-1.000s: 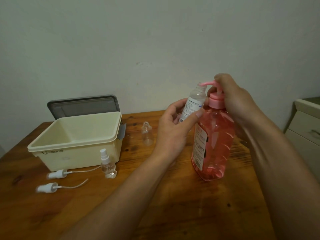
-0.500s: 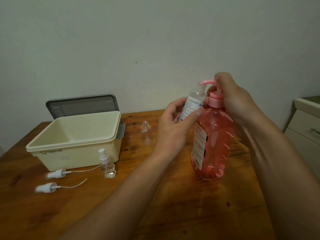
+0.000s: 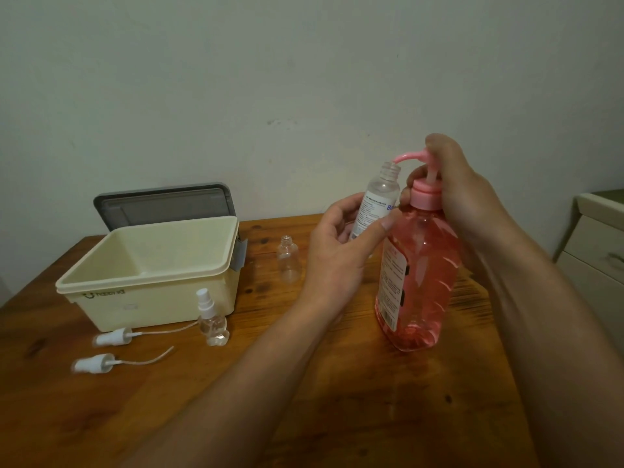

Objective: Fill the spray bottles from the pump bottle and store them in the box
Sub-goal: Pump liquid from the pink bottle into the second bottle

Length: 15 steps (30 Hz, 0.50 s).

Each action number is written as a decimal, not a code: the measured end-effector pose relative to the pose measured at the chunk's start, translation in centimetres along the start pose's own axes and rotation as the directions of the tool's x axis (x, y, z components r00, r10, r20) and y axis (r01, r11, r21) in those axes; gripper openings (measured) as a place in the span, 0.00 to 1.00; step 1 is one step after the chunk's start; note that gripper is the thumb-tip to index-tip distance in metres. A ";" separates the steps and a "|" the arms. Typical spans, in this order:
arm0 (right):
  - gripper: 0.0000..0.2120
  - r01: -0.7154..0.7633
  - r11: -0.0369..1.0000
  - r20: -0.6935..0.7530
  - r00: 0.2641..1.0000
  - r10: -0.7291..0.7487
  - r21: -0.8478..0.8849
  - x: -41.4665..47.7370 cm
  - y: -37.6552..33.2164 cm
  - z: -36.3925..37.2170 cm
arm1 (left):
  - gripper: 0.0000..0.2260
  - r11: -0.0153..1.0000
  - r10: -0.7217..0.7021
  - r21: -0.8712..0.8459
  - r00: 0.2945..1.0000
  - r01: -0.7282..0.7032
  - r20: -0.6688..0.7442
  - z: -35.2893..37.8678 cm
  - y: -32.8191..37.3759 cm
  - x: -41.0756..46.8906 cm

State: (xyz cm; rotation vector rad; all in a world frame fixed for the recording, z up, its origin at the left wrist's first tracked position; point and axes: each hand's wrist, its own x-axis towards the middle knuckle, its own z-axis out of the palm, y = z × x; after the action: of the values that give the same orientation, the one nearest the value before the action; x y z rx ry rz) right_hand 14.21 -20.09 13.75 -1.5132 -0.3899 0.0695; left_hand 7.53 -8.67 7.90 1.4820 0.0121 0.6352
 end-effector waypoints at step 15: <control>0.15 0.134 0.977 -0.012 0.990 -0.138 -0.164 -0.9 0.2 -0.2 | 0.20 1.000 0.006 0.014 1.000 -0.006 -0.024 -0.8 0.1 -1.0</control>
State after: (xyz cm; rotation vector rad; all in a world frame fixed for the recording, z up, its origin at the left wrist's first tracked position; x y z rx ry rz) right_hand 13.47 -20.53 13.39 -1.6430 -0.4888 -0.0904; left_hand 6.33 -8.35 7.53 1.4881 0.0309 0.6593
